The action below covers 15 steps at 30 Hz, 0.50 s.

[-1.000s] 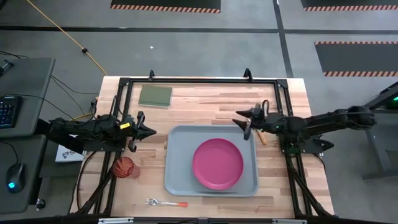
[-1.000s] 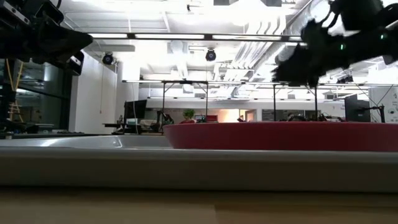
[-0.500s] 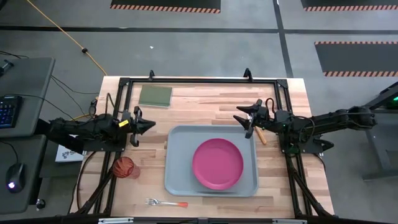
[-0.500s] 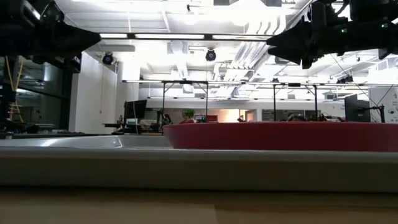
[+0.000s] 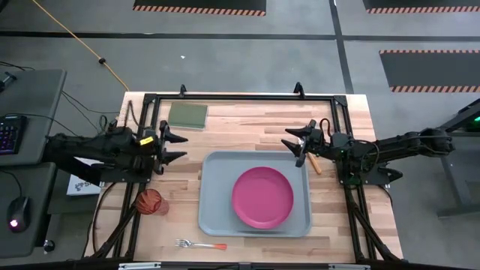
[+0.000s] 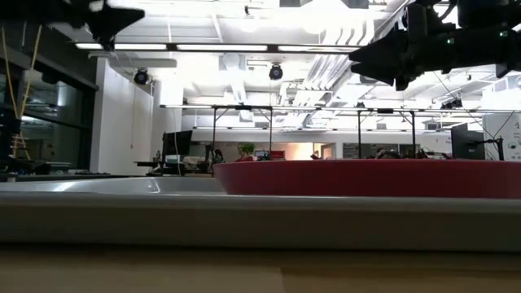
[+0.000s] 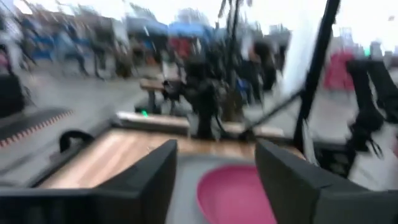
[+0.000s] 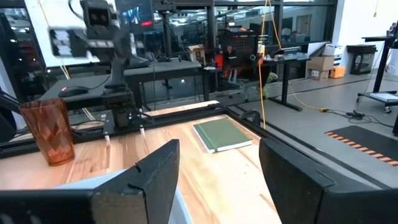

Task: Pick and place plate/cup/fork/spoon on tray
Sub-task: Put the red cup to the top left of the pink plate on the gray tray

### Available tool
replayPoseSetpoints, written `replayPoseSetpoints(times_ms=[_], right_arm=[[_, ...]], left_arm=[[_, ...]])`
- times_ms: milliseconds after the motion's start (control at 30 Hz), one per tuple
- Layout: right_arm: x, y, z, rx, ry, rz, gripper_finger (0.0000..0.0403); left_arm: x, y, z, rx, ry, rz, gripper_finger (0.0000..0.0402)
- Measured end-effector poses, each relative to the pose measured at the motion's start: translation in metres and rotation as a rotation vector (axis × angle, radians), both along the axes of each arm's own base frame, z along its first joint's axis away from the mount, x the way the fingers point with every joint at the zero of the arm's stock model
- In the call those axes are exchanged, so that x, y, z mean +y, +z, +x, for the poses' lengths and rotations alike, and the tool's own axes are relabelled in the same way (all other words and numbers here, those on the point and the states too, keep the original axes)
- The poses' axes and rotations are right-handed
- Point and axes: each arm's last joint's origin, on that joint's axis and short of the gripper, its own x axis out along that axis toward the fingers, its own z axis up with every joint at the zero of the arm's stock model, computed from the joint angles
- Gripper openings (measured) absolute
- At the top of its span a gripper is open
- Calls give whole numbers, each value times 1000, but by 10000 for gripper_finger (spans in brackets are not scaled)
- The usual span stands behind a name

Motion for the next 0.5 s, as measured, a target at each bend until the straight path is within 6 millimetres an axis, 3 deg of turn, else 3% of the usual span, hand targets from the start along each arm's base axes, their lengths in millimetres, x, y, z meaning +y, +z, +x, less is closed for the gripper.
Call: replayPoseSetpoints(times_ms=[100, 233, 333, 500], right_arm=[[0, -1, 0, 10, -11, 1, 213], [-1, -3, 0, 34, -40, 2, 213], [-1, -5, 0, 53, -47, 10, 213], [-1, -6, 0, 59, -45, 11, 213]], left_arm=[[-6, 26, 8, 169, -92, 13, 252], [-20, 50, 22, 458, -182, 16, 260], [-34, 53, 33, 698, -205, 4, 256], [-59, 38, 45, 1060, -239, 60, 253]])
